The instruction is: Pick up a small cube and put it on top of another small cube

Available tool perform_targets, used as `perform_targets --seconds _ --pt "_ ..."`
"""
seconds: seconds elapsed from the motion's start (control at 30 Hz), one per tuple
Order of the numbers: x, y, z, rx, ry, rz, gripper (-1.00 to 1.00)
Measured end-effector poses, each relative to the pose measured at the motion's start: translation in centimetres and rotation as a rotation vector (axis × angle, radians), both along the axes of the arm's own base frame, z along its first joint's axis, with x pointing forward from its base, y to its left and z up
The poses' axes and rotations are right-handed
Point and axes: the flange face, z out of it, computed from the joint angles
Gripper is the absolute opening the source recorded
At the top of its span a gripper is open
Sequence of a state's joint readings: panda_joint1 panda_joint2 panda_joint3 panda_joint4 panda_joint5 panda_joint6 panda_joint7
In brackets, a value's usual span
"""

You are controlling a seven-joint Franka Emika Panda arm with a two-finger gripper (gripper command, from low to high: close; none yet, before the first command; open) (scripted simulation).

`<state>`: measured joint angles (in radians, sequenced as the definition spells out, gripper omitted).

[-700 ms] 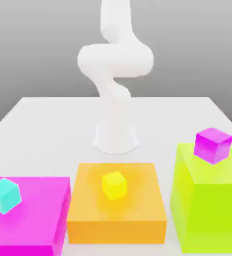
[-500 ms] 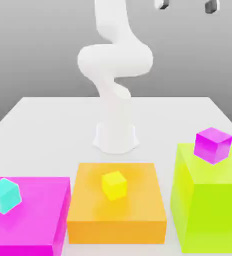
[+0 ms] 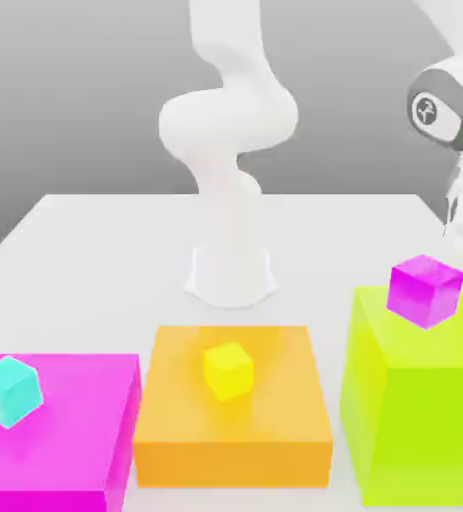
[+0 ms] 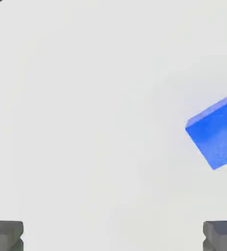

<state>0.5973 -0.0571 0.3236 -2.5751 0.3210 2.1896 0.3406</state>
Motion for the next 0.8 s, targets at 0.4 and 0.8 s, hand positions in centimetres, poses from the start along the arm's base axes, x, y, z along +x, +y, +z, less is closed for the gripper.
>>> perform_targets --seconds 0.4,0.8 --pt "-5.1 0.5 -8.6 -0.173 -0.091 -0.276 0.0" --pt "2.8 -0.4 -5.9 -0.086 -0.356 -0.801 0.0"
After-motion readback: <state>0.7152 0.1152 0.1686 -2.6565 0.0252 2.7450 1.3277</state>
